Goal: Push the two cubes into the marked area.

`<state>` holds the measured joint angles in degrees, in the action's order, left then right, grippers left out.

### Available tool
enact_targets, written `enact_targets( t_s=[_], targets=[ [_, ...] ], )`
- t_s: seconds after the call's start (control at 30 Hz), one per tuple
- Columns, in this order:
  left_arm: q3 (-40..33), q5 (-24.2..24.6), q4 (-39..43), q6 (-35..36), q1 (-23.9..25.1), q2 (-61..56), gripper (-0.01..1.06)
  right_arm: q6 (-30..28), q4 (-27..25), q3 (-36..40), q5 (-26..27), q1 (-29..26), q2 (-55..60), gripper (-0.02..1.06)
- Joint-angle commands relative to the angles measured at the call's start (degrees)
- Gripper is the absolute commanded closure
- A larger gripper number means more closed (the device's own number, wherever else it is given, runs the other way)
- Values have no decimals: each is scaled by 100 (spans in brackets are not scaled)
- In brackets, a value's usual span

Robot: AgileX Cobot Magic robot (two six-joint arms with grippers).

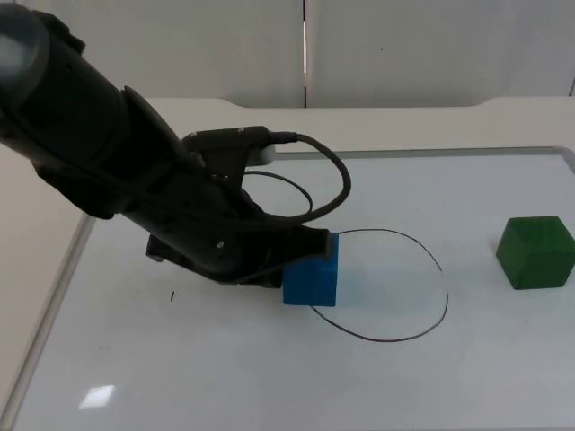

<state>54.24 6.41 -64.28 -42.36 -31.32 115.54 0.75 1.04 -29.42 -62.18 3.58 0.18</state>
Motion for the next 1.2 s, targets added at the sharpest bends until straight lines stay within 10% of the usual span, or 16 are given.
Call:
enact_targets(
  t_s=[0.0, 1.17],
  targets=[
    [34, -73, -169, 28, -74, 40, 105, 4, 7, -6, 45, -38, -18, 0],
    [199, -337, -230, 18, -608, 62, 105, 4, 7, -6, 45, -38, -18, 0]
  ],
)
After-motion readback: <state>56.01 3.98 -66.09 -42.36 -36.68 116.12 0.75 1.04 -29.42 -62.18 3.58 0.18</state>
